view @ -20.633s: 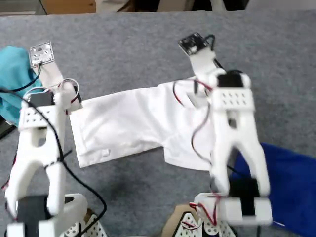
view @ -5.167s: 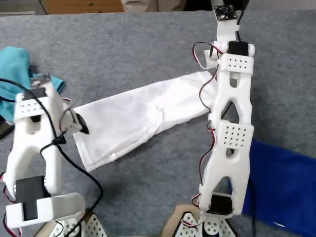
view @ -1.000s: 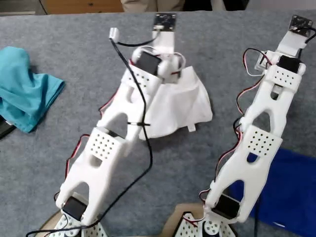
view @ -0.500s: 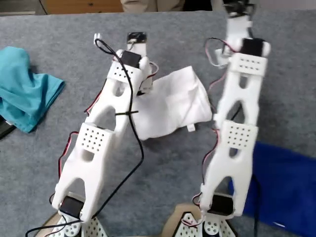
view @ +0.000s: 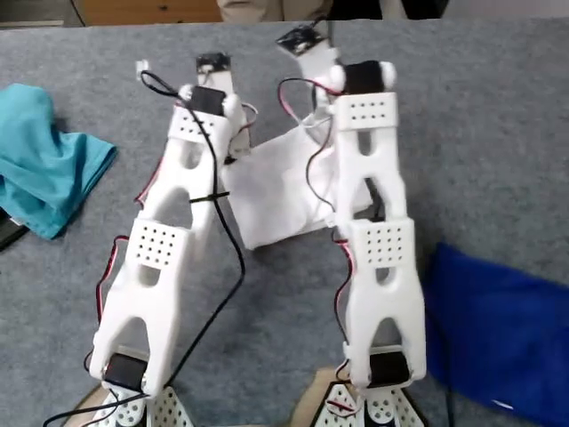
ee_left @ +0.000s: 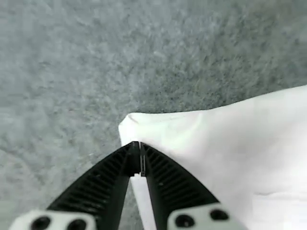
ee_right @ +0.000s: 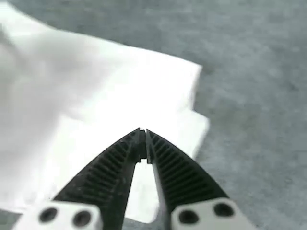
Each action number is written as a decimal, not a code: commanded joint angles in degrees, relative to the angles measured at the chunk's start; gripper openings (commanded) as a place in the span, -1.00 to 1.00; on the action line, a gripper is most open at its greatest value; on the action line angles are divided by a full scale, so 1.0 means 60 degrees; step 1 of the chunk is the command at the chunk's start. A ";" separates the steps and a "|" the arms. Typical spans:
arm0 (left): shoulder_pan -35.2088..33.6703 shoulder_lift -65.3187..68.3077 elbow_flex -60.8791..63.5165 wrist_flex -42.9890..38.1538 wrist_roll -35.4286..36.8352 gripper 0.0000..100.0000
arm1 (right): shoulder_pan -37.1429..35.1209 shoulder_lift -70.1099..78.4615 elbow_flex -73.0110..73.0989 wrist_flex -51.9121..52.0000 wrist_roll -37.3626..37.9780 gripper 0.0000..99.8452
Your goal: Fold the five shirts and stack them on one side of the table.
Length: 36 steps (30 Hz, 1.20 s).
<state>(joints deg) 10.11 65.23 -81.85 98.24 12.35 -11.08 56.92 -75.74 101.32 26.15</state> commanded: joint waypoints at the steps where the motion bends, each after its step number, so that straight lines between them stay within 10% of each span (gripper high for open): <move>1: -0.0425 -0.0198 -0.1685 0.0454 0.0117 -0.96 | -0.0315 -0.1165 0.0564 0.0132 0.0103 -0.99; 11: -0.2066 -0.0066 -0.1245 0.0425 0.0117 -0.96 | -0.1121 -0.0125 0.0769 -0.0440 0.0308 -0.99; 36: -0.2110 0.1502 -0.2344 0.0059 0.0044 -0.96 | -0.0022 0.1253 -0.0183 0.0176 0.0410 -0.99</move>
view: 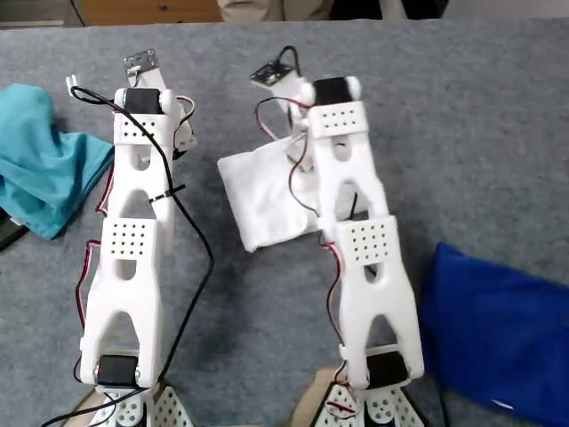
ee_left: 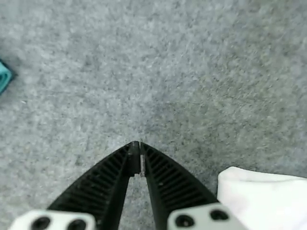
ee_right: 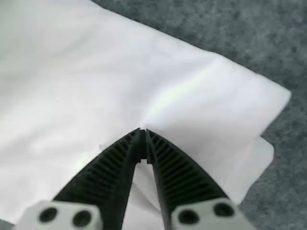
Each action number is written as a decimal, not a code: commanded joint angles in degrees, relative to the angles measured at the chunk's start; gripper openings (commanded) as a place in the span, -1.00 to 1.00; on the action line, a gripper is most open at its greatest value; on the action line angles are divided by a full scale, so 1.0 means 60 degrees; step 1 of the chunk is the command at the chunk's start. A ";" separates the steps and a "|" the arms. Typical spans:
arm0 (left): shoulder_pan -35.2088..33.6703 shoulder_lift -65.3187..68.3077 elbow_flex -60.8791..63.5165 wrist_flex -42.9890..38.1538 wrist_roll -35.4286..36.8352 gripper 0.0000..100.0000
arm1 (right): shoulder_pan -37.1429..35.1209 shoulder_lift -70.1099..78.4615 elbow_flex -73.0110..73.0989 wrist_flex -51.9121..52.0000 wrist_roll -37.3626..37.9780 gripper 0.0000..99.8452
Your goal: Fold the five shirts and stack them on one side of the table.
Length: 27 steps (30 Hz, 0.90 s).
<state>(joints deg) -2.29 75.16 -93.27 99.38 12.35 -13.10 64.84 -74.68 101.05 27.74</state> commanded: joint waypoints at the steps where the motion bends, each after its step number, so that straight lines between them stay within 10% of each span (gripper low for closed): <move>1: -0.0044 -0.0154 -0.0440 -0.0132 0.0044 -0.96 | 0.0388 -0.0066 -0.0242 0.0220 0.0205 -0.99; 27: -0.0044 -0.0139 -0.0410 -0.0234 0.0029 -0.96 | 0.3260 -0.4813 0.6601 0.0088 0.1846 -0.99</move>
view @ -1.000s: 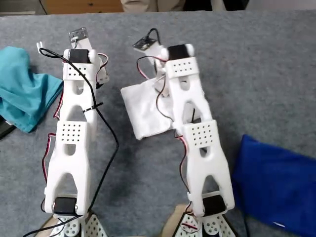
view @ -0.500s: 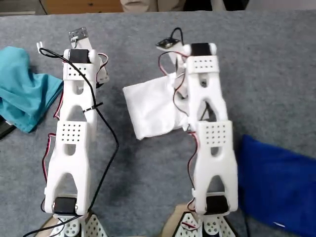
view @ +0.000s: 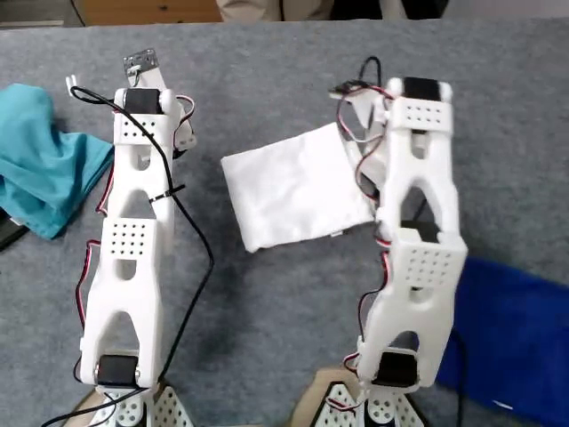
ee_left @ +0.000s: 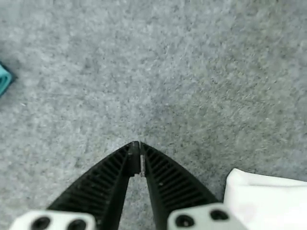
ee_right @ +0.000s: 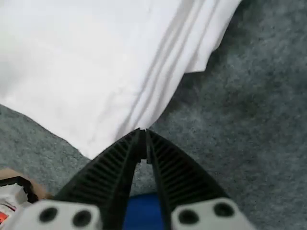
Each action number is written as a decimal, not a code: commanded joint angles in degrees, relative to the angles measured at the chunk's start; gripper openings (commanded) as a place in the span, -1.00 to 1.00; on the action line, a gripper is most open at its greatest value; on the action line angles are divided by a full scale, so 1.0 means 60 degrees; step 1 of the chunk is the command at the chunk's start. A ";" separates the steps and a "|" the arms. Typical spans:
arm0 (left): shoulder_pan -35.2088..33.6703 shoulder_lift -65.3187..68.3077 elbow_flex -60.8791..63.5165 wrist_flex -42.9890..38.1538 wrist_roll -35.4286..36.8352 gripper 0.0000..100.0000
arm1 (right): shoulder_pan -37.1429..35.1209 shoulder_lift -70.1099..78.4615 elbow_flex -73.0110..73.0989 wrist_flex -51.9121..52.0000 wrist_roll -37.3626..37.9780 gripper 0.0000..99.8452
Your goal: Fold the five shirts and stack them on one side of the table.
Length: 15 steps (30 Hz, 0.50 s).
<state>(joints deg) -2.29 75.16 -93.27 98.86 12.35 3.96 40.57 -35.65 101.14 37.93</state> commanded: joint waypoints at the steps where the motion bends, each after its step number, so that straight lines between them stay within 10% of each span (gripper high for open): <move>1: -0.0044 -0.0139 -0.0381 -0.0176 0.0029 -0.96 | 0.0447 -0.0784 -0.0007 0.0059 0.0147 -0.99; 15: 0.0103 -0.0125 -0.0381 -0.0132 -0.0220 -0.96 | -0.2220 -0.0286 -0.2440 -0.0894 -0.1011 -0.99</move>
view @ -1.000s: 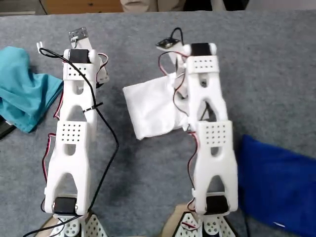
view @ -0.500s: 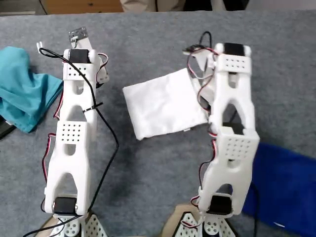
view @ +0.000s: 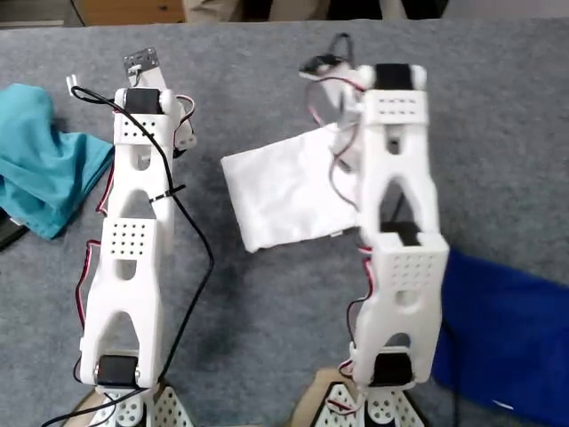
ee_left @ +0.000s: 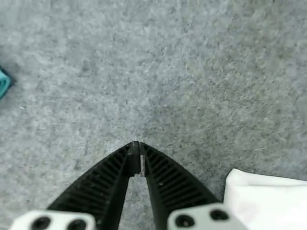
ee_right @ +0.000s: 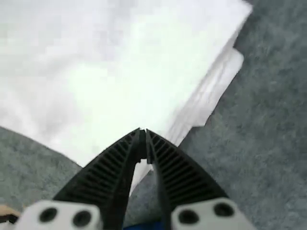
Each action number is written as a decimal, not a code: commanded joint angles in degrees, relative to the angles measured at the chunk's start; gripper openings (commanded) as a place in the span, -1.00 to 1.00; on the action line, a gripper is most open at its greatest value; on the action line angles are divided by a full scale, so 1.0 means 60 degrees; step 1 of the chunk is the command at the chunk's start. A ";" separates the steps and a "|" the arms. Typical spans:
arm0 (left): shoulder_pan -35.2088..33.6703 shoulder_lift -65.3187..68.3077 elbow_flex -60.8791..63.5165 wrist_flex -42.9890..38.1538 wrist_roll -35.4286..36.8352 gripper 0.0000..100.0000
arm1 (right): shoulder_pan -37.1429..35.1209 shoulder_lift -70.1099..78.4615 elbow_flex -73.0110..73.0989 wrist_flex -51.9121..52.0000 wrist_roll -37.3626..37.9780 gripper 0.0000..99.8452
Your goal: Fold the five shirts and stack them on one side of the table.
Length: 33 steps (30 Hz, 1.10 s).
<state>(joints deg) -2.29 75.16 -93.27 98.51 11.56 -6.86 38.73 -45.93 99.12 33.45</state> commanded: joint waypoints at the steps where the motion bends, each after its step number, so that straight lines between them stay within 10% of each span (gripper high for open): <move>1: 0.0103 -0.0125 -0.0381 -0.0073 -0.0088 -0.96 | -0.0505 0.0286 -0.0886 -0.0777 -0.0322 -0.99; 25: 0.0894 -0.0799 -0.0440 0.0366 -0.0498 -0.96 | 0.0095 0.4447 -0.7934 0.0557 -0.0630 -0.99; 33: 0.1714 -0.1282 0.0615 0.0396 -0.0469 -0.96 | 0.0095 0.2733 -0.5692 0.0557 -0.1099 -0.99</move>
<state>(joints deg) 6.07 71.91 -91.08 100.18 9.19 -6.42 63.87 -85.41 101.32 28.70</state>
